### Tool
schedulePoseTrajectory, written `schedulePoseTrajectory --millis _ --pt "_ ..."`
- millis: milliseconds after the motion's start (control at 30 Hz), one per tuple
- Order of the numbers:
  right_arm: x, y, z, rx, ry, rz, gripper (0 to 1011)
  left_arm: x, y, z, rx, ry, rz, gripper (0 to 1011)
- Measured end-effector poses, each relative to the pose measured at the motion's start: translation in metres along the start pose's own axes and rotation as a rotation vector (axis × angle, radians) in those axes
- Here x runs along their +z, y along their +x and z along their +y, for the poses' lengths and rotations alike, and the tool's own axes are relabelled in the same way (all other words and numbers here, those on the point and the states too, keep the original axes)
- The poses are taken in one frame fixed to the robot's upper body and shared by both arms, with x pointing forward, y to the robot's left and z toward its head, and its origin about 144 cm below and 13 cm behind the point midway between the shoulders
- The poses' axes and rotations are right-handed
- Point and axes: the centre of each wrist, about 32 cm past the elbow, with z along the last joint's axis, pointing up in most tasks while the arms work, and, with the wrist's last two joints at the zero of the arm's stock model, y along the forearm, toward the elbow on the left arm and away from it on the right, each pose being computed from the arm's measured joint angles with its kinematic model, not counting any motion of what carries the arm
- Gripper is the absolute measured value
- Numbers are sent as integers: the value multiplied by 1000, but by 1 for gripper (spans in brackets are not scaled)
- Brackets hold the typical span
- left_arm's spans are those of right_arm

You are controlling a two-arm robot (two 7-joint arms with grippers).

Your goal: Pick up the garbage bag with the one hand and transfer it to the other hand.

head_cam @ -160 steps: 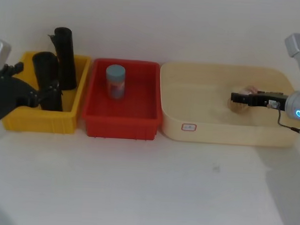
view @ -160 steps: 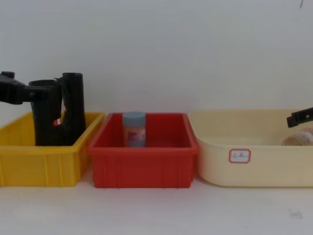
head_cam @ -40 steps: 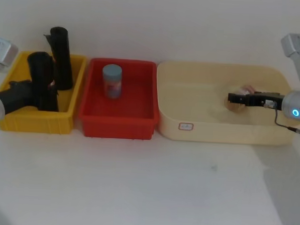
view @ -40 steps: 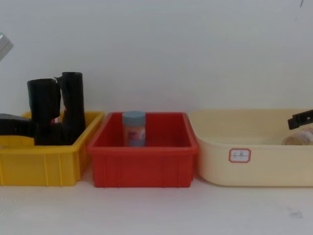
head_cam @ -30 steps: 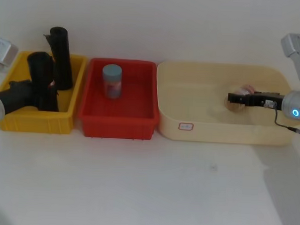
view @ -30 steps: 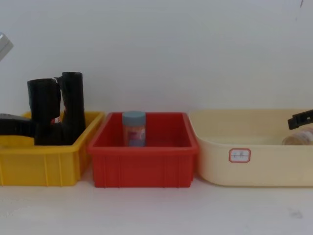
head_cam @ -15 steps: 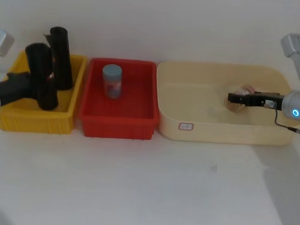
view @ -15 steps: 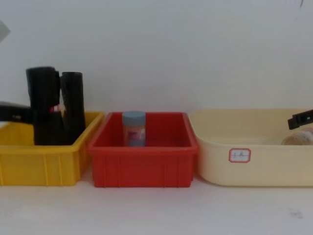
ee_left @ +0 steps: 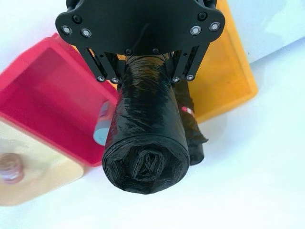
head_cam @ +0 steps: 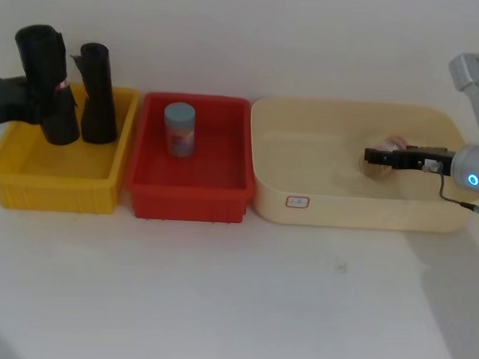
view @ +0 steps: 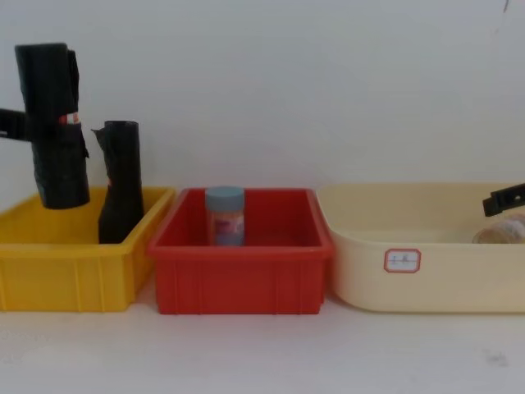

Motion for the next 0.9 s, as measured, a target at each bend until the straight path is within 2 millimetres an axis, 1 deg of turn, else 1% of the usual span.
schedulePoseTrajectory --millis 100,267,533,667,767,833,867,900 --pt "3 3 -1 8 17 -8 1001 6 4 4 -34 -8 0 411" --pt "8 6 -4 24 52 -15 1001 12 8 6 -90 -20 3 411" --pt "23 12 -13 56 147 -19 1001 18 15 0 -196 -45 11 411" --pt "32 14 -18 73 205 -19 1000 20 16 -10 -249 -62 17 411" --pt "41 15 -24 91 269 -15 1001 24 14 -26 -302 -88 21 411" --pt "44 16 -26 98 293 -13 1001 26 13 -33 -318 -97 23 411" --pt "46 16 -27 102 308 -12 1001 28 12 -40 -332 -106 26 411" --pt "48 16 -28 106 320 -11 1001 28 12 -40 -332 -106 26 411"
